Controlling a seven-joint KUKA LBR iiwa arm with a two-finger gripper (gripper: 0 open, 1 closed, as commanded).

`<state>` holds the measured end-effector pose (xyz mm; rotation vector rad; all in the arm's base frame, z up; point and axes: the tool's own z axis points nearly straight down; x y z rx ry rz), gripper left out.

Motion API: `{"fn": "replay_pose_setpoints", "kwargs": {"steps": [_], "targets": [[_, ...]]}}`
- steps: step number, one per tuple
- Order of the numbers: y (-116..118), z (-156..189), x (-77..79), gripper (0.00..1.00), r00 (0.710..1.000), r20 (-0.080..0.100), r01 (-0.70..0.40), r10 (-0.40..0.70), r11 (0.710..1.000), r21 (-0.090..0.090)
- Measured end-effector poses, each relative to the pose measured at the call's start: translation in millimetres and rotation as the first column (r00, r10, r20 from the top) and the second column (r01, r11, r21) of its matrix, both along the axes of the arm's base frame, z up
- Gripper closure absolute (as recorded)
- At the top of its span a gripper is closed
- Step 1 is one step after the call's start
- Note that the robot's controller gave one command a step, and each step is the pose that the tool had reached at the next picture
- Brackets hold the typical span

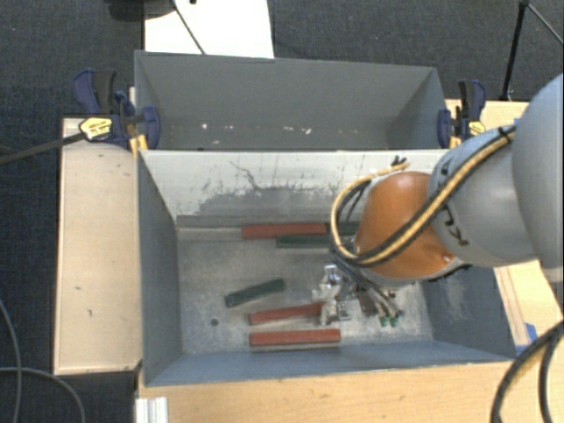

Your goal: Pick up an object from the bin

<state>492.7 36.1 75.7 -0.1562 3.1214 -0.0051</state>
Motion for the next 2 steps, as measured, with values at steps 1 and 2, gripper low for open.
{"fn": "replay_pose_setpoints", "kwargs": {"steps": [1,2], "targets": [[0.0,0.0,0.0,1.00,1.000,0.000,-0.002,0.002,1.000,0.000],[19.2,136.0,7.2,1.00,0.997,-0.014,-0.078,0.078,0.997,0.003]]}}
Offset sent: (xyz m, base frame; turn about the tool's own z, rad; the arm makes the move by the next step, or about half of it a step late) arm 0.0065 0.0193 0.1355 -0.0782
